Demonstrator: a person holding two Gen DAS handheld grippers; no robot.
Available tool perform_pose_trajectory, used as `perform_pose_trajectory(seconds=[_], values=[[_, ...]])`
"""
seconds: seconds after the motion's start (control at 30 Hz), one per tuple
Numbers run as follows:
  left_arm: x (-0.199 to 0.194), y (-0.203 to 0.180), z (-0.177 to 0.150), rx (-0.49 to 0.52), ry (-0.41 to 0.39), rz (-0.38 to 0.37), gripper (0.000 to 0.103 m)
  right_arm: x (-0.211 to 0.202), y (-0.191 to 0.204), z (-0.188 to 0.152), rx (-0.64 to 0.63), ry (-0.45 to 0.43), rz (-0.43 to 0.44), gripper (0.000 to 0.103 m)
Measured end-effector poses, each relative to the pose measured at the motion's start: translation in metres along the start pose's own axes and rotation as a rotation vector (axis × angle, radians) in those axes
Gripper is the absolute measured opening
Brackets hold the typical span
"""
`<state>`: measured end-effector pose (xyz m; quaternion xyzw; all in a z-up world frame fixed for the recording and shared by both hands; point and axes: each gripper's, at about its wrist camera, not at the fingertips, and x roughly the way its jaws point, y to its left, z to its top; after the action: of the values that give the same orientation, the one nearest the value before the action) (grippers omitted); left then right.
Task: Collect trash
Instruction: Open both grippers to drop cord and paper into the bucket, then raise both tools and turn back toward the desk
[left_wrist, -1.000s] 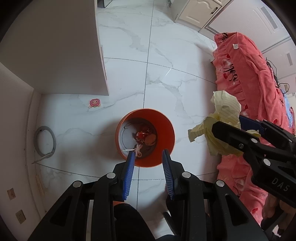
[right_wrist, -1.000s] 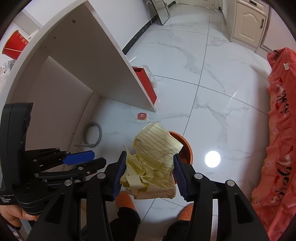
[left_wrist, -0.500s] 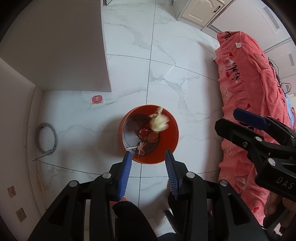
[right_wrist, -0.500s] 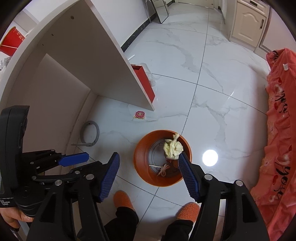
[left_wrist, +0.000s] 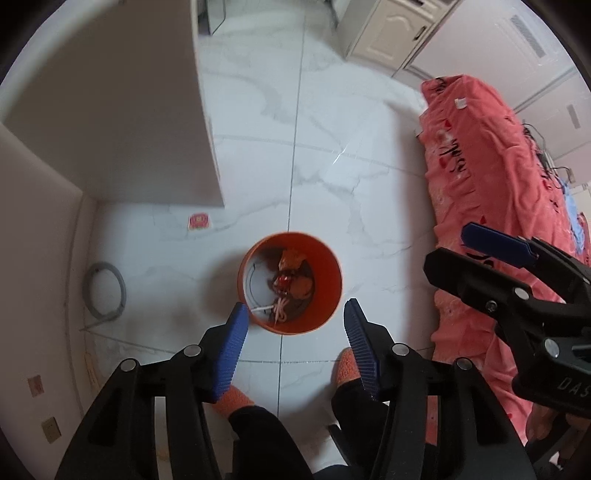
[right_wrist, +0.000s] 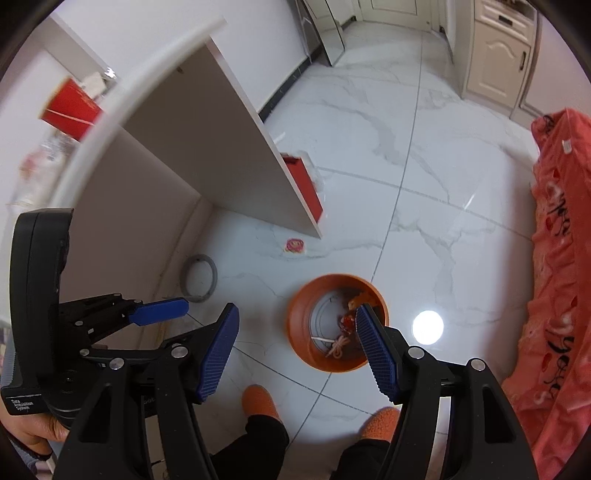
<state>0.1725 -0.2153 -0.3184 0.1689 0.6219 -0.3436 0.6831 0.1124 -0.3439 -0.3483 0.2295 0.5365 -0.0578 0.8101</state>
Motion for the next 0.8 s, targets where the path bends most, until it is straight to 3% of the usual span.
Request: perform_pose_trajectory(seconds=[0.17, 0.23, 0.47, 0.6, 0.67, 0.8], values=[[-0.042, -0.016, -0.003, 0.027, -0.056, 0.035, 0.056, -0.052, 0.006, 0.006, -0.009, -0.055, 0.014, 0.069], [-0.056, -0.022, -0.005, 0.034, -0.074, 0.057, 0.068, -0.074, 0.012, 0.009, -0.018, -0.080, 0.021, 0.069], [-0.121, -0.034, -0.015, 0.039, -0.189, 0.087, 0.068, -0.141, 0.034, 0.017, -0.070, -0.164, 0.069, 0.069], [-0.156, -0.031, -0.024, 0.015, -0.252, 0.119, 0.069, -0.173, 0.055, 0.019, -0.122, -0.209, 0.099, 0.070], [-0.170, -0.027, -0.031, -0.007, -0.288, 0.136, 0.079, -0.187, 0.069, 0.021, -0.154, -0.229, 0.114, 0.072], [-0.195, -0.020, -0.043, -0.040, -0.348, 0.188, 0.080, -0.204, 0.092, 0.022, -0.205, -0.254, 0.145, 0.073]])
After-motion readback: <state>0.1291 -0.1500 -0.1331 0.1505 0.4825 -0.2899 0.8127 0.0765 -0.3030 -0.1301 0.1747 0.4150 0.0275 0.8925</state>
